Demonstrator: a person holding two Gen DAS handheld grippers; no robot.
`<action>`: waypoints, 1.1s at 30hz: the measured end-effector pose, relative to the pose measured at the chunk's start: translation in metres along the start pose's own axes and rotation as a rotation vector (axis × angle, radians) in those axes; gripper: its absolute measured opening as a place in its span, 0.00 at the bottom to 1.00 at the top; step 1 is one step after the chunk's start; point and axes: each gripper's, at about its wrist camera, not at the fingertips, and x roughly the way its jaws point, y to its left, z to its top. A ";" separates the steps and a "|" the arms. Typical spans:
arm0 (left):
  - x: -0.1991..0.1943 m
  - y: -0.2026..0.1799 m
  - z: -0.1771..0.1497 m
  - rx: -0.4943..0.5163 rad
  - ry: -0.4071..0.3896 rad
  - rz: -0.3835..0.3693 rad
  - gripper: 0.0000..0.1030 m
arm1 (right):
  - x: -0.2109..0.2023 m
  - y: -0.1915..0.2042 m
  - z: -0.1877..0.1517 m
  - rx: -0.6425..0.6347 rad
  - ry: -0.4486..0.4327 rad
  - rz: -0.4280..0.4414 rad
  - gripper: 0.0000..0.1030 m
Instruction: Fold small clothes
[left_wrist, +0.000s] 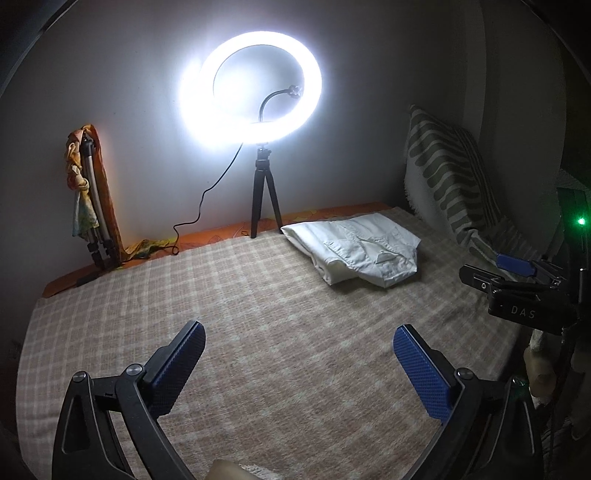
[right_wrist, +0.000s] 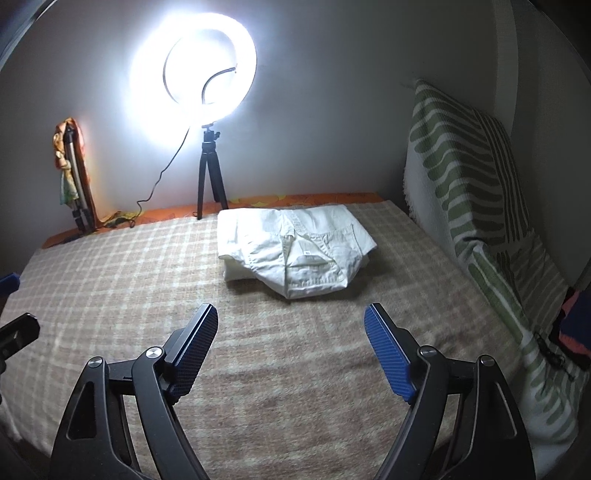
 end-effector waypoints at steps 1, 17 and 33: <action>0.000 0.001 -0.001 0.003 -0.002 0.005 1.00 | 0.001 0.000 -0.002 -0.005 -0.001 -0.004 0.79; 0.011 -0.002 -0.012 0.035 0.041 0.043 1.00 | 0.015 0.010 -0.014 -0.035 0.009 0.023 0.80; 0.009 -0.003 -0.011 0.041 0.040 0.034 1.00 | 0.017 0.008 -0.012 -0.012 0.014 0.032 0.80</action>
